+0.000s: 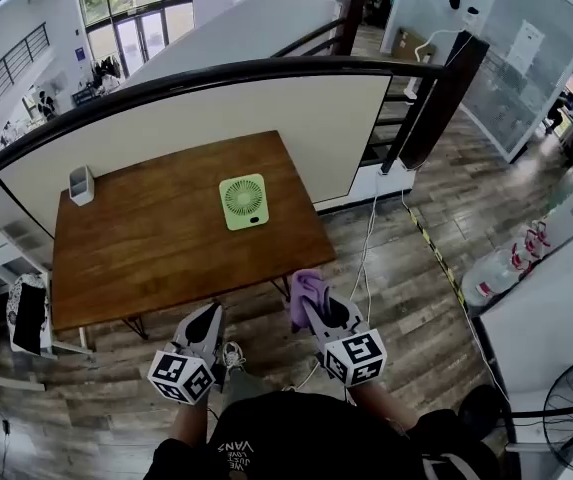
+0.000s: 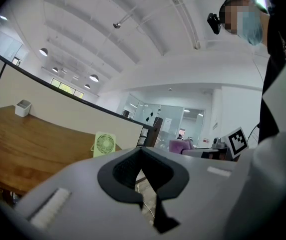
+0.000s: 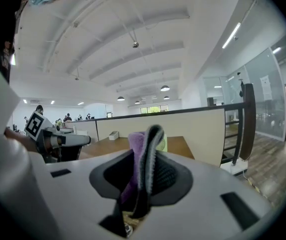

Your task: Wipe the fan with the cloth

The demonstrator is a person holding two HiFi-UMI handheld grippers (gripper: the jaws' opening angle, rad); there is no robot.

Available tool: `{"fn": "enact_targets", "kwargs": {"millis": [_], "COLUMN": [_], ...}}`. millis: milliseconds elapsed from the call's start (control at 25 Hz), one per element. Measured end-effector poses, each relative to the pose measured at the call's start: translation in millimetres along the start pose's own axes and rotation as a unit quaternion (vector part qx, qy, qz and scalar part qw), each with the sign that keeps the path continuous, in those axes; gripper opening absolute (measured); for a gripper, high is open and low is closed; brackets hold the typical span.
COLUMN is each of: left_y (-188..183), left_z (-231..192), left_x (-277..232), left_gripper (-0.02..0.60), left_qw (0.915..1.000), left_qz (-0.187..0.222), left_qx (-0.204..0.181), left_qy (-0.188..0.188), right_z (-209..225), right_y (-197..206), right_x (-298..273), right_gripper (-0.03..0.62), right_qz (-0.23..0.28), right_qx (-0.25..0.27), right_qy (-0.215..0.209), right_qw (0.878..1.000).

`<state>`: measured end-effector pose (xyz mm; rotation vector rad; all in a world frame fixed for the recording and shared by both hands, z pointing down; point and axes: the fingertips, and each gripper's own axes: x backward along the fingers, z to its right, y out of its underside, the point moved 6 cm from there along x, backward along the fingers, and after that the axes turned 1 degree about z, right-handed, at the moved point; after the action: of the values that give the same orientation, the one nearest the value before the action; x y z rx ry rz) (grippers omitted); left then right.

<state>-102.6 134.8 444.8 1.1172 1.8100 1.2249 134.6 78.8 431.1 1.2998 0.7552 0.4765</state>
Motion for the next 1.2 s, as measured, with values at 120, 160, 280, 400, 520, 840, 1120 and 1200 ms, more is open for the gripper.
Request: {"fn": "enact_targets", "kwargs": {"millis": [120,160,280,400,520,840,1120,1200], "left_y": [8,9,14,20,23,29,33,35], "left_z": [13,17,27,33,38,45,48,47], "left_x": [6,8,12,14,15,12,14,15], "left_gripper": [0.011,0.011,0.011,0.011,0.011,0.011,0.011,0.011], "left_qw": [1.0,1.0,1.0,1.0,0.9999,0.9999,0.9999,0.9998], "left_qz": [-0.001,-0.001,-0.002,-0.003,-0.004,-0.005,-0.005,-0.007], "left_qx": [0.0,-0.001,-0.004,-0.005,-0.004,-0.005,0.001,0.005], "left_qy": [-0.003,-0.004,-0.005,-0.008,-0.01,-0.01,-0.013,-0.015], "right_z": [1,1,0,-1,-2,3,2,1], "right_y": [5,7,9,13,15,19,24,26], "right_x": [11,14,21,25,29,32,32,32], "right_gripper": [0.094,0.094,0.094,0.094,0.094,0.094,0.094,0.094], "right_qz": [0.0,0.0,0.002,-0.001,-0.003,-0.007,-0.011,-0.014], "right_qx": [-0.002,-0.002,0.0,0.003,0.008,0.015,0.012,0.01], "right_qy": [-0.003,-0.005,-0.014,-0.023,-0.029,-0.031,-0.039,-0.041], "right_qw": [1.0,1.0,1.0,1.0,1.0,0.999,0.999,0.999]}}
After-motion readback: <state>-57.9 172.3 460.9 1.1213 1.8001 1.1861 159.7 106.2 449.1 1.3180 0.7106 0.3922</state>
